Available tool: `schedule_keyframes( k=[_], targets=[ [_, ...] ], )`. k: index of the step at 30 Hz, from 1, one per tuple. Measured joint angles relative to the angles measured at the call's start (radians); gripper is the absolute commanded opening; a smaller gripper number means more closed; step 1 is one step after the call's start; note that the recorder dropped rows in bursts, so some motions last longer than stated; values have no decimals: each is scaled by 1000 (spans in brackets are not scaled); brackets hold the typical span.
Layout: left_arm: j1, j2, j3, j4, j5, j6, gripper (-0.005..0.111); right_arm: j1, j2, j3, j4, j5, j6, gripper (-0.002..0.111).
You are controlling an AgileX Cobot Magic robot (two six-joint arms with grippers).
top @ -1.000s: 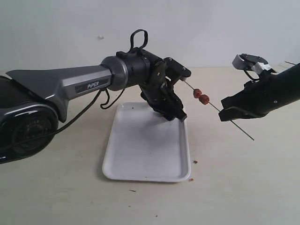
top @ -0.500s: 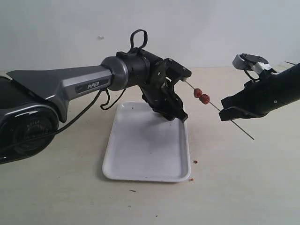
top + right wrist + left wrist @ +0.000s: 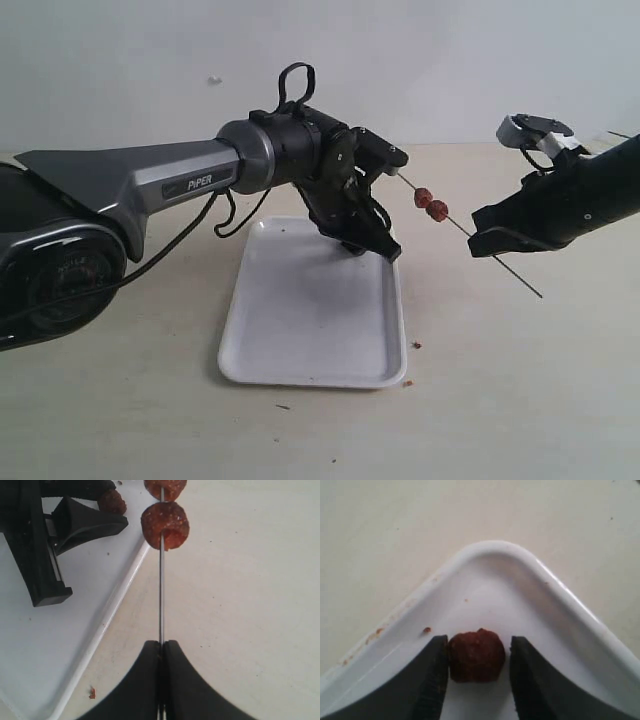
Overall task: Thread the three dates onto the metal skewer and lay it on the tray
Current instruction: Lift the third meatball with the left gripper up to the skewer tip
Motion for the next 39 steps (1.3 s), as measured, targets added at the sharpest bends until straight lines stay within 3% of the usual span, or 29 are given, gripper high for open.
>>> schedule_keyframes(
  k=[18, 25, 39],
  targets=[
    [0, 0, 0, 0, 2, -16, 37, 0, 0, 0, 0, 0, 0, 0],
    [0, -15, 0, 0, 19, -39, 23, 0, 0, 0, 0, -1, 0, 0],
    [0, -81, 0, -15, 77, -86, 26, 0, 0, 0, 0, -7, 0, 0]
  ],
)
